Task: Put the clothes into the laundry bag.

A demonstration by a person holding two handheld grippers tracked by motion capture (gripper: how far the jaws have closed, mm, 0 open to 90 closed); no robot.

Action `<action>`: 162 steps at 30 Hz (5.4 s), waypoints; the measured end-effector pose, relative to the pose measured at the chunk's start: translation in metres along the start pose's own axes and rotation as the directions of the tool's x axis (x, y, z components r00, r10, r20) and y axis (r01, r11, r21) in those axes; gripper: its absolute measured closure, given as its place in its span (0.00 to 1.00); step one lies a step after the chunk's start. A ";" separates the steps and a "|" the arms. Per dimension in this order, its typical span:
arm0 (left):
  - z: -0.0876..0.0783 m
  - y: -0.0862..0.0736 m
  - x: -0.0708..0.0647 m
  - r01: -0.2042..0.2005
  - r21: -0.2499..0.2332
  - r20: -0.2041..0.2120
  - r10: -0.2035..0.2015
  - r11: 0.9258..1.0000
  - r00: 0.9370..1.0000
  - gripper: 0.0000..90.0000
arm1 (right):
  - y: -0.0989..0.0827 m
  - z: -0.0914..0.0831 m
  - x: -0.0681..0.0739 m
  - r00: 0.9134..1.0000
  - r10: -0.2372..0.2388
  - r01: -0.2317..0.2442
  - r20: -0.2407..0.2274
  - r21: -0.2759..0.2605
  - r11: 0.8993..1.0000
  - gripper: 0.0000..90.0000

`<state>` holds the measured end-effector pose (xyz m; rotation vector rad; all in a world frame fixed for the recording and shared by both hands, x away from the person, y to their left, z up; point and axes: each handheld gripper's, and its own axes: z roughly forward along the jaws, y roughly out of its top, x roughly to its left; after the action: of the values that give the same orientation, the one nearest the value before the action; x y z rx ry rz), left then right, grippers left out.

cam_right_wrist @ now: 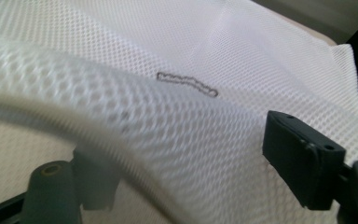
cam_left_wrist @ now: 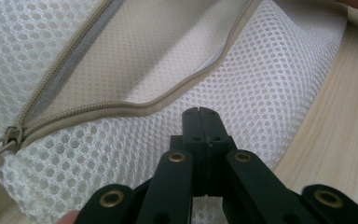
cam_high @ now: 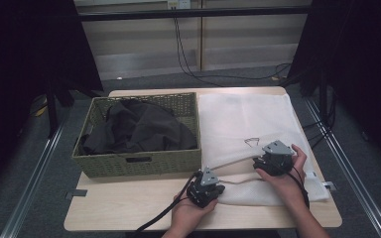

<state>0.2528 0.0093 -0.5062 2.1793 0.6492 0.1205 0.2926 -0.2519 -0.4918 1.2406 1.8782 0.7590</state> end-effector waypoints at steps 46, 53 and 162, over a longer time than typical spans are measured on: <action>-0.025 -0.011 0.052 0.084 -0.001 -0.094 -0.084 0.996 0.992 1.00 | 0.041 -0.076 -0.062 0.972 0.097 -0.140 -0.212 -0.198 0.970 0.98; -0.032 -0.013 0.046 0.051 -0.069 -0.086 -0.057 0.996 0.995 0.99 | 0.044 -0.071 -0.051 0.937 0.096 -0.145 -0.337 -0.124 0.982 1.00; -0.156 0.016 0.318 0.604 0.086 -0.140 -0.591 0.792 0.794 0.01 | 0.022 -0.045 -0.030 0.893 0.069 -0.116 -0.445 -0.080 0.990 0.99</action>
<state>0.4870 0.2665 -0.4363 1.9844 1.4159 -0.1493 0.2730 -0.2751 -0.4417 1.1659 2.1108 1.2629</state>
